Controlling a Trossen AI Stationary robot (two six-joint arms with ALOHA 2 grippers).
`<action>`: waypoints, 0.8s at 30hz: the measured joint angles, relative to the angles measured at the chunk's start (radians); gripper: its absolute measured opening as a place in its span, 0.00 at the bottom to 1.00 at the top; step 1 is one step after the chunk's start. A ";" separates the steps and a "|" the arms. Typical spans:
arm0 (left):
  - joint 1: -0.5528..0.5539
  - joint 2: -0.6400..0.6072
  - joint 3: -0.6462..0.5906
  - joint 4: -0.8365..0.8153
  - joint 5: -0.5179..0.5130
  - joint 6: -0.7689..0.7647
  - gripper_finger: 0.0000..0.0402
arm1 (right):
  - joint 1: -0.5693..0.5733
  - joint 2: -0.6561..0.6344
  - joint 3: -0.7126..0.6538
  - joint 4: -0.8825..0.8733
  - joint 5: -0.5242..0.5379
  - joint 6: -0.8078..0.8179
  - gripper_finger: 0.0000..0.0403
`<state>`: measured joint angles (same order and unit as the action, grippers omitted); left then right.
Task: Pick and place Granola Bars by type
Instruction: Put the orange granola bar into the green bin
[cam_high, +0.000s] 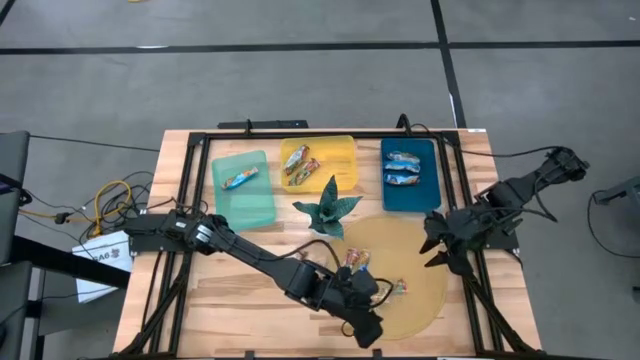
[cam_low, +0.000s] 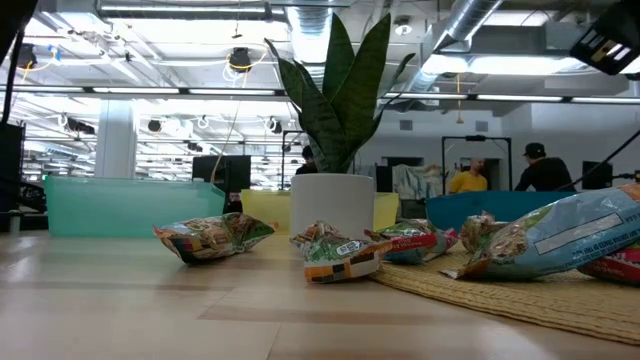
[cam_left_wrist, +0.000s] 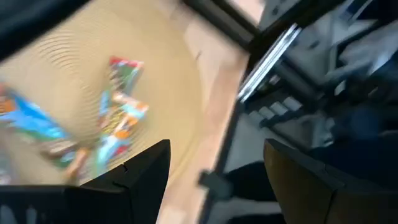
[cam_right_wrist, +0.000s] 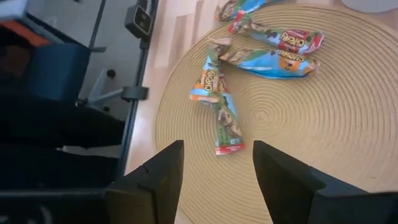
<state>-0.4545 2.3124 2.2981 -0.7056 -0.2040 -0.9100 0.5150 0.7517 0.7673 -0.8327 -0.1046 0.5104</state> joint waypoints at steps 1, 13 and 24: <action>0.000 0.005 -0.006 -0.017 0.001 0.017 0.62 | 0.007 0.000 0.000 0.006 0.003 0.018 0.45; 0.012 0.081 -0.067 -0.128 -0.028 0.168 0.62 | 0.077 -0.001 0.000 0.123 0.003 0.111 0.44; 0.023 0.150 -0.072 -0.087 0.031 0.271 0.53 | 0.080 -0.007 0.000 0.108 0.004 0.111 0.44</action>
<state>-0.4317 2.4625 2.2265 -0.7925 -0.1729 -0.6387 0.5954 0.7448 0.7673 -0.7242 -0.1009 0.6212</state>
